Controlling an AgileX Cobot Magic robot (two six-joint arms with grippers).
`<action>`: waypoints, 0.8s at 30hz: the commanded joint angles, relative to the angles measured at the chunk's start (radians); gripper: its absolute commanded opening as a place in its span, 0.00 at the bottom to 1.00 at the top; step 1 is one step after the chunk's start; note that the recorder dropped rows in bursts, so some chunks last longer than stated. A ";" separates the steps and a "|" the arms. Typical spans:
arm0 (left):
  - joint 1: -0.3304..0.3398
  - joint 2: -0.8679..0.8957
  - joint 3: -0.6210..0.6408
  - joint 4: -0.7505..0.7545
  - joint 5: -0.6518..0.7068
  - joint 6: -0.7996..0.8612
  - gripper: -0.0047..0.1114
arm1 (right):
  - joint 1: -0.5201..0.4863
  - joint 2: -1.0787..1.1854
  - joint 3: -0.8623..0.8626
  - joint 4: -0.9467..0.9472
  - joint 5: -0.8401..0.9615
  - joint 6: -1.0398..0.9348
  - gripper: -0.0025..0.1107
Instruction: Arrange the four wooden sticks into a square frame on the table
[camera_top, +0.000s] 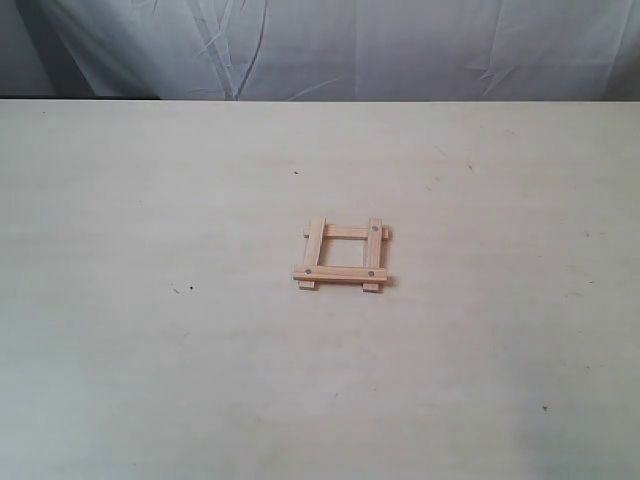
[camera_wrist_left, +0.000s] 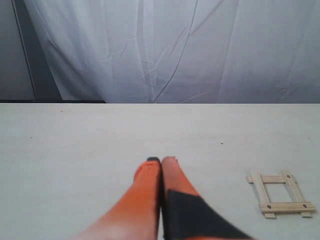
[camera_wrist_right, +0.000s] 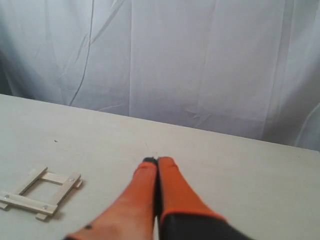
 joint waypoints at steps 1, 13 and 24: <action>-0.001 -0.007 0.006 0.006 -0.003 0.000 0.04 | -0.006 -0.007 0.008 -0.064 0.038 0.018 0.02; -0.001 -0.007 0.006 0.008 -0.003 0.000 0.04 | -0.006 -0.007 0.030 -0.324 -0.002 0.377 0.02; -0.001 -0.007 0.006 0.008 -0.003 0.000 0.04 | -0.006 -0.007 0.232 -0.320 -0.189 0.380 0.02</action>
